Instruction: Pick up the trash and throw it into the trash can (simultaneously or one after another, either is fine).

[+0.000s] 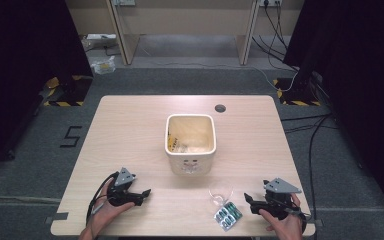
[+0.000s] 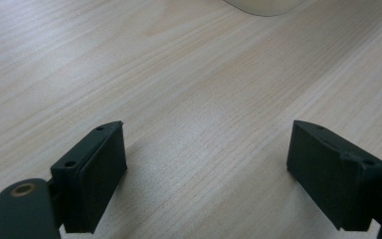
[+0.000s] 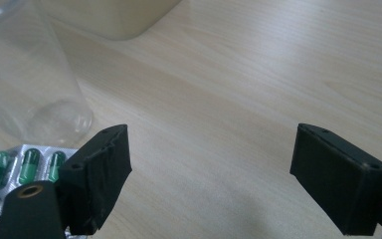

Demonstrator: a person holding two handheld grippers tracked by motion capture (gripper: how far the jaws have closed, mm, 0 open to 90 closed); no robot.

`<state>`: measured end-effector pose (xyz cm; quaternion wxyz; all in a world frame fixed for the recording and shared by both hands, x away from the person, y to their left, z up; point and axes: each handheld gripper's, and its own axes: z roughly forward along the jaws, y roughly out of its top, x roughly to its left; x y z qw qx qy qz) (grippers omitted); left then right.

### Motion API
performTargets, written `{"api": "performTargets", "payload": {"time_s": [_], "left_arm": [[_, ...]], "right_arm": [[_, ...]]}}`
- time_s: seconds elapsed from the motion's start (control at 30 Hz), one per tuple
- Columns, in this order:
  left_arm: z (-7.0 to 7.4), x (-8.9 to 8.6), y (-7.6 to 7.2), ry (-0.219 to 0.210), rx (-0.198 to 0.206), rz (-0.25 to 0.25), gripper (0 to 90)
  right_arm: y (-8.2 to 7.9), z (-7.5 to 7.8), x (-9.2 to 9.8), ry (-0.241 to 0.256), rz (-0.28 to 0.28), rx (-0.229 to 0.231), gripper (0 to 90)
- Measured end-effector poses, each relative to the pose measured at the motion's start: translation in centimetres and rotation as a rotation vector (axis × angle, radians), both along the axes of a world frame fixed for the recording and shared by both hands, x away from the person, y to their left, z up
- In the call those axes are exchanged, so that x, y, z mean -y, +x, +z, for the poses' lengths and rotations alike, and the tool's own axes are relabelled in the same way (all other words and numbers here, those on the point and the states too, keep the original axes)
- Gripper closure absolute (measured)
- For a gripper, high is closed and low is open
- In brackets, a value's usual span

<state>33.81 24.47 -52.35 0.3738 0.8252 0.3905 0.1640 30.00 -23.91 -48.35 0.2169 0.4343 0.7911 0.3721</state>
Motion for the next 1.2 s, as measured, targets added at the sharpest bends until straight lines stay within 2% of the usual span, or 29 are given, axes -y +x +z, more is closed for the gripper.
{"api": "performTargets", "payload": {"time_s": [0.33, 0.43, 0.57, 0.73, 0.97, 1.2], "left_arm": [[0.0, 0.0, 0.0, 0.000, 0.000, 0.000, 14.6], [0.0, 0.0, 0.0, 0.001, 0.000, -0.001, 14.6], [0.0, 0.0, 0.0, 0.001, 0.001, 0.000, 14.6], [0.0, 0.0, 0.0, 0.001, 0.001, 0.000, 14.6], [0.0, 0.0, 0.0, 0.002, 0.001, -0.001, 14.6], [0.0, 0.0, 0.0, 0.001, 0.001, 0.000, 14.6]], "right_arm": [[-0.1, 2.3, -0.7, 0.036, 0.018, 0.041, 17.8], [-0.3, 3.6, -1.4, 0.055, 0.043, 0.066, 18.2], [-0.4, 4.6, -2.4, 0.059, 0.076, 0.089, 18.6], [-0.3, 5.2, -3.6, 0.068, 0.111, 0.089, 19.2], [0.0, 5.2, -4.3, 0.070, 0.134, 0.080, 21.1], [0.8, 4.9, -5.3, 0.065, 0.183, 0.064, 31.3]]}}
